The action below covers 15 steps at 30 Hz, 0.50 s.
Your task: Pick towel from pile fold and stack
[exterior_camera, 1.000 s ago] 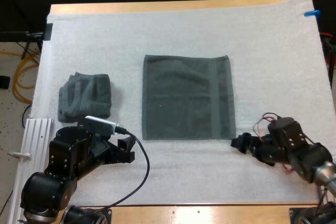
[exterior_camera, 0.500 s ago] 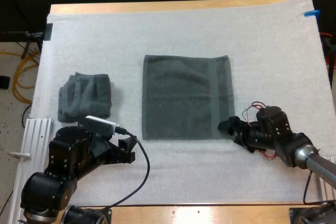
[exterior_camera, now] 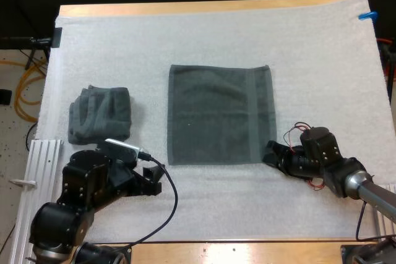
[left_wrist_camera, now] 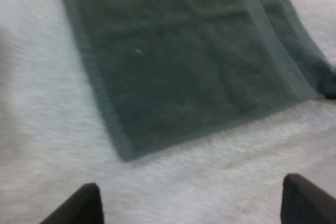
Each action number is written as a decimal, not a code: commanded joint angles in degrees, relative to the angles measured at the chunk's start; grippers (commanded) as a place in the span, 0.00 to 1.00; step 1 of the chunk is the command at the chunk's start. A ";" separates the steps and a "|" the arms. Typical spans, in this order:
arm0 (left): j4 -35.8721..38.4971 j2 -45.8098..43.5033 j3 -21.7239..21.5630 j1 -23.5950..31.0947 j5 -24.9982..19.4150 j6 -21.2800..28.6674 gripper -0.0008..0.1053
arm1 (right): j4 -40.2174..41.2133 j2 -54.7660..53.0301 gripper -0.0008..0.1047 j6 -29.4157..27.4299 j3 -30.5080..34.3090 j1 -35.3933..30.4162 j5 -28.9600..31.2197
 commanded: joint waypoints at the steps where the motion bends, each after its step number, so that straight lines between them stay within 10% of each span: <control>1: -1.44 -0.29 1.28 0.16 1.67 -1.53 0.64 | 0.05 0.03 0.01 -0.78 -0.07 -0.06 0.23; 15: -24.00 20.69 9.99 0.16 7.36 -10.10 0.64 | 0.05 0.03 0.01 -0.89 -0.07 -0.06 -0.65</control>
